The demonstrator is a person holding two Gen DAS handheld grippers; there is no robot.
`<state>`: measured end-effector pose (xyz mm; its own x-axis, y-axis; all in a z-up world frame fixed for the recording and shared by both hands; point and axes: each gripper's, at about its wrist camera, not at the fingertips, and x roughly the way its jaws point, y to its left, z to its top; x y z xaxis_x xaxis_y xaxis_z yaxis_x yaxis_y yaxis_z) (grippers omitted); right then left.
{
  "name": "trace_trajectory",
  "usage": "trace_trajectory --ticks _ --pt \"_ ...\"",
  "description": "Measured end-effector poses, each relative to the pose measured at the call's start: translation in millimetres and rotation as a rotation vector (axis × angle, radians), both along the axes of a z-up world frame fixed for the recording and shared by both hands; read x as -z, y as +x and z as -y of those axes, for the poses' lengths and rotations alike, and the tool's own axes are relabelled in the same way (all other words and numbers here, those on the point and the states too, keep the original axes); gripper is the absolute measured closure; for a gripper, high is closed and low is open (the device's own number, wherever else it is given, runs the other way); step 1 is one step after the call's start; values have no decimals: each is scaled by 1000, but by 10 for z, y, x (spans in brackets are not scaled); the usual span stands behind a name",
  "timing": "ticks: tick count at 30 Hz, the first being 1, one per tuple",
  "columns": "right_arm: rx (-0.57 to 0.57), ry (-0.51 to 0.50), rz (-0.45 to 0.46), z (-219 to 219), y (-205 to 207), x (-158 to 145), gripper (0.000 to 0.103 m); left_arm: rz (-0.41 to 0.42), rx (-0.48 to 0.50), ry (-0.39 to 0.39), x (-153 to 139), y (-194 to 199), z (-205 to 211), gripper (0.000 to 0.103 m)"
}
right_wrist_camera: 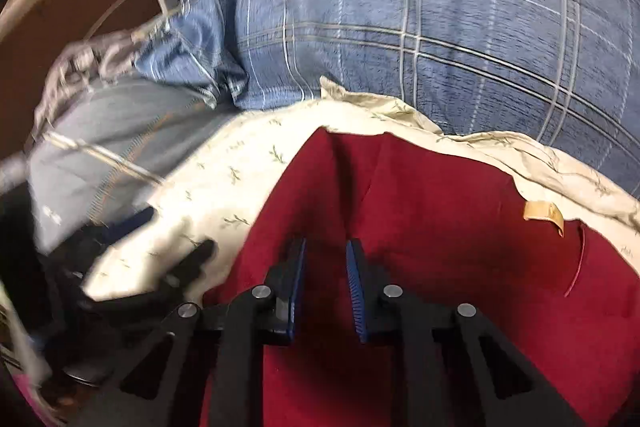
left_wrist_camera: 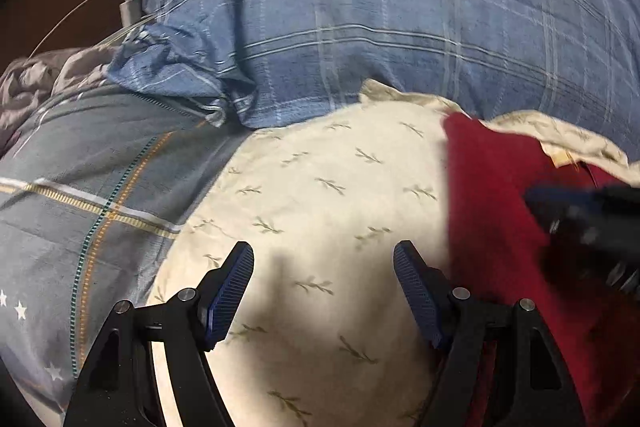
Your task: Fold small clothes
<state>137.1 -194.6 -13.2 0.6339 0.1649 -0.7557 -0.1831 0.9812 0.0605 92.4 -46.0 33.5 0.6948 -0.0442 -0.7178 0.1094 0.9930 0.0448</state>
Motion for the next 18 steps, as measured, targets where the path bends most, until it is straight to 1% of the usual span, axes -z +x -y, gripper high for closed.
trace_trajectory --ticks 1,2,3,4,6,7,8,9,10,12,13,14,16,18 --pt "16 -14 -11 -3 37 57 80 -7 -5 -22 8 15 -28 31" --pt "38 -17 -35 29 93 133 80 -20 -1 -59 9 22 -52 31" --pt "41 -2 -42 39 121 160 80 -29 8 -88 7 23 -65 31" --pt "40 22 -42 71 123 137 80 -30 23 -110 -7 1 -60 31" --pt "45 49 -18 154 73 9 73 -11 46 -113 -41 -44 -34 31" --pt "51 52 7 215 17 -62 55 -3 53 -109 -53 -63 -29 31" --pt "54 55 36 291 -44 -124 32 -2 61 -103 -50 -77 -14 31" --pt "42 62 54 374 -94 -172 25 -8 69 -100 -35 -80 4 31" --pt "25 66 54 425 -108 -190 22 -17 75 -97 -24 -78 15 31" --pt "-25 57 7 513 -101 -156 22 -32 77 -85 9 -71 39 31" --pt "-42 36 -18 531 -81 -119 23 -35 79 -77 25 -66 51 31" --pt "-66 -4 -49 541 -59 -36 23 -37 79 -68 35 -60 67 31" --pt "-94 -31 -77 504 -37 87 25 -41 80 -59 43 -58 89 31" --pt "-97 -54 -69 464 -61 189 36 -38 81 -56 38 -55 132 31"
